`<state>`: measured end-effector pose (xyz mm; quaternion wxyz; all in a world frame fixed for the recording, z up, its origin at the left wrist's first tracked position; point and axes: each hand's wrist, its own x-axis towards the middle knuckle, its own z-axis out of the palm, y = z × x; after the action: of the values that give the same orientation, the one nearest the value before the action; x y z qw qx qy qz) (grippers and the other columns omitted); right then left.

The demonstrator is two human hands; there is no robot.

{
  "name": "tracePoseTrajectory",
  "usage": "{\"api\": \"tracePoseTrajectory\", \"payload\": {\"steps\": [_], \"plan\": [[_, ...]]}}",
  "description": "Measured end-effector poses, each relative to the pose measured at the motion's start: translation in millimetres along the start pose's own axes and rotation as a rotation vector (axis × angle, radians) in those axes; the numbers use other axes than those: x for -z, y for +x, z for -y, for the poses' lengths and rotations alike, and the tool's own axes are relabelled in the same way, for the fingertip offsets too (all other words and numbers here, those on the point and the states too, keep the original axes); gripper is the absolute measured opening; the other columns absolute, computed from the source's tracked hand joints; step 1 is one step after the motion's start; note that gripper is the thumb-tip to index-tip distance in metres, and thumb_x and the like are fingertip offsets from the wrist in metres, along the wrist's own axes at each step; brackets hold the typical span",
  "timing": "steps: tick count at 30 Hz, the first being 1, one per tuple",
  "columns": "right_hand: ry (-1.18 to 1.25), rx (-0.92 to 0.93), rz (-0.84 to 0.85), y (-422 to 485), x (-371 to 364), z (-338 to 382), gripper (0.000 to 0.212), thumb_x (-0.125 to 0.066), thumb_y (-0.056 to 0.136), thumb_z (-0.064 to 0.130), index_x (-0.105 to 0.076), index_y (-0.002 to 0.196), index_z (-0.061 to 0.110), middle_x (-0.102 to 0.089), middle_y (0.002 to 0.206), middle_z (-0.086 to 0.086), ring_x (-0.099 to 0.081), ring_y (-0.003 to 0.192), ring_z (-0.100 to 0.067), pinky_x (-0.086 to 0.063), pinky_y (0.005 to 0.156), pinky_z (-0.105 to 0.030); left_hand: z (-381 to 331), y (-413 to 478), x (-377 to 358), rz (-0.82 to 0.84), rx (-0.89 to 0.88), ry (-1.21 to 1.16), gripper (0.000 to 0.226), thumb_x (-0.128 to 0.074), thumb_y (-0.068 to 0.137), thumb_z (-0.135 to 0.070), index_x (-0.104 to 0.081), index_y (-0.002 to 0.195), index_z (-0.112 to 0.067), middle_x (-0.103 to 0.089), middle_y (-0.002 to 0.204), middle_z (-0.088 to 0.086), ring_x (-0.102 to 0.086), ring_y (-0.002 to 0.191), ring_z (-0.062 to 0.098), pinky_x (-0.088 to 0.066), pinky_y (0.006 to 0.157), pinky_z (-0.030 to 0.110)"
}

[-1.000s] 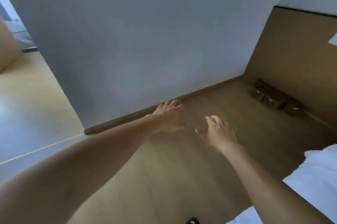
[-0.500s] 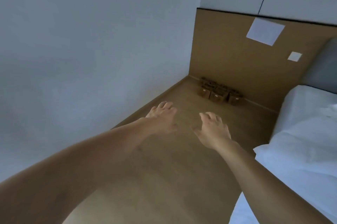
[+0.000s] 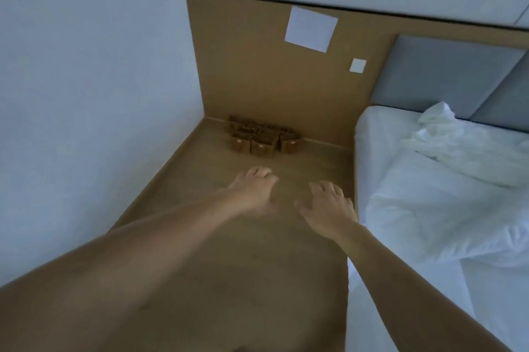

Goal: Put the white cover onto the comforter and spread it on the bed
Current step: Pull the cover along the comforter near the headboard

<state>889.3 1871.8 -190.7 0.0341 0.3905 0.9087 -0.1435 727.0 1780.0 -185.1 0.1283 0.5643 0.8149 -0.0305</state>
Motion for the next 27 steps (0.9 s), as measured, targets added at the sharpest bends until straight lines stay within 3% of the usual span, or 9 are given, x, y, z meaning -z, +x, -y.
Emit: {"api": "tracePoseTrajectory", "payload": {"steps": [9,16,27], "plan": [[0.091,-0.285,-0.001,103.1,10.7,-91.1,0.065,-0.045,0.096,0.054,-0.032,0.151,0.023,-0.031,0.156,-0.003,-0.025,0.146,-0.026,-0.028,0.113,-0.048,-52.8,187.0,12.2,0.083,-0.259,0.025,0.068,-0.054,0.095,-0.049,-0.030,0.153,-0.021,-0.020,0.162,0.002,-0.015,0.150,0.023,-0.025,0.119,0.047],[0.120,-0.375,0.027,189.4,27.7,-172.1,0.057,-0.044,0.097,0.049,-0.037,0.146,0.021,-0.037,0.150,-0.004,-0.031,0.141,-0.027,-0.032,0.111,-0.049,-100.1,322.1,31.1,0.149,-0.349,0.085,0.071,-0.053,0.095,-0.049,-0.026,0.155,-0.021,-0.016,0.164,0.003,-0.013,0.151,0.024,-0.022,0.120,0.047],[0.104,-0.555,-0.009,325.5,78.2,-274.2,0.063,-0.040,0.098,0.057,-0.034,0.148,0.018,-0.034,0.153,-0.006,-0.027,0.144,-0.028,-0.030,0.112,-0.050,-145.5,514.7,73.1,0.190,-0.507,0.084,0.068,-0.053,0.095,-0.045,-0.029,0.153,-0.020,-0.019,0.162,0.003,-0.016,0.149,0.023,-0.025,0.116,0.043]]}}
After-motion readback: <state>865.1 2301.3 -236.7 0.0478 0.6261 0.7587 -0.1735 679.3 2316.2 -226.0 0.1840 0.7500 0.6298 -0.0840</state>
